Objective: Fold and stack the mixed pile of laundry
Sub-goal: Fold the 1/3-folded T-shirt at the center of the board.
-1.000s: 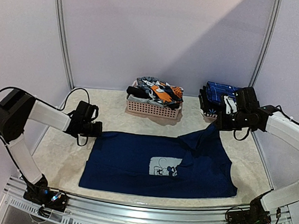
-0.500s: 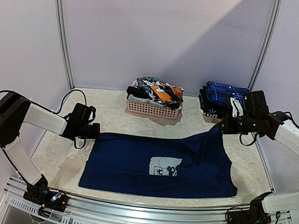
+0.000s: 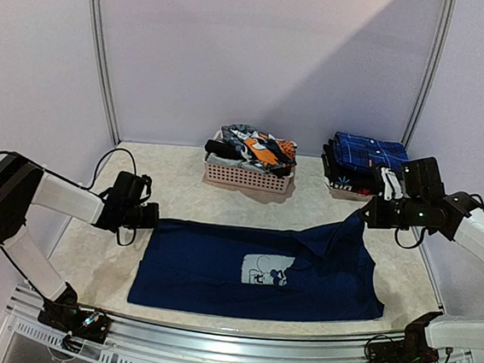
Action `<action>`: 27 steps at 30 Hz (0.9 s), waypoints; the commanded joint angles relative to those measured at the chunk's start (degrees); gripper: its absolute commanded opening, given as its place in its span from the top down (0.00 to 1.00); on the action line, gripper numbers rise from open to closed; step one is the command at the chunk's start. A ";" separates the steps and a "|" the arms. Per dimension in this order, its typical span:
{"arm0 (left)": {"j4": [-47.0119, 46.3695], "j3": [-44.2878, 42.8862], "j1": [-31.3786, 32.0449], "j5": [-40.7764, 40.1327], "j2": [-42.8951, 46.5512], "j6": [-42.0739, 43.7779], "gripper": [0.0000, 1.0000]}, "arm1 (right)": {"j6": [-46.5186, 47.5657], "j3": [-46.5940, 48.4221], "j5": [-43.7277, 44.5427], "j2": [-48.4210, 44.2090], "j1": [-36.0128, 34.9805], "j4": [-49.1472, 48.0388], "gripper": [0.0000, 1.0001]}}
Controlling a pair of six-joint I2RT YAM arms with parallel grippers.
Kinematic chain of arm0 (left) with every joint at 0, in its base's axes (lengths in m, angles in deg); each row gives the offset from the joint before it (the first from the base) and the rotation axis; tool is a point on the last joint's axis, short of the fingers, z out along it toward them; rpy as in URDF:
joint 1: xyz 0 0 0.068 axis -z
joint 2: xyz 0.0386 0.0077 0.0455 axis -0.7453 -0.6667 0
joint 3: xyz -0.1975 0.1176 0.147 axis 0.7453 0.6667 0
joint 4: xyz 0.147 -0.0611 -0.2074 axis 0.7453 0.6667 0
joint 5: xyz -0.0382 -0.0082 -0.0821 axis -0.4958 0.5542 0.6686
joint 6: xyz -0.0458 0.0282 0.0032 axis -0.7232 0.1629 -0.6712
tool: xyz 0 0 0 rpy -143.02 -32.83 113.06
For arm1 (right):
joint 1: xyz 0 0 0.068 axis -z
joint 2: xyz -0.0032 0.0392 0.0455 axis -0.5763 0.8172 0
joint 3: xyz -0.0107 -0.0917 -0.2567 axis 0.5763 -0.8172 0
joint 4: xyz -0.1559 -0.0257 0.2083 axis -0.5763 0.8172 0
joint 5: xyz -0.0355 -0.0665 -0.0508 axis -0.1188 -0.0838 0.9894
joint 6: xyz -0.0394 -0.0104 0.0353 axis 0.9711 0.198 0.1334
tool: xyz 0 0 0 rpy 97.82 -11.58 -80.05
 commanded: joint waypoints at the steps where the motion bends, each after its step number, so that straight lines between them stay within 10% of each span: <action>1: -0.67 1.61 0.79 -1.23 2.47 -0.42 1.00 | -1.71 -1.60 -0.28 -2.68 -0.25 2.45 1.00; 27: 2.10 6.50 3.18 -3.93 10.02 -2.02 1.00 | -6.74 -4.73 -4.27 -9.59 -1.45 7.72 1.00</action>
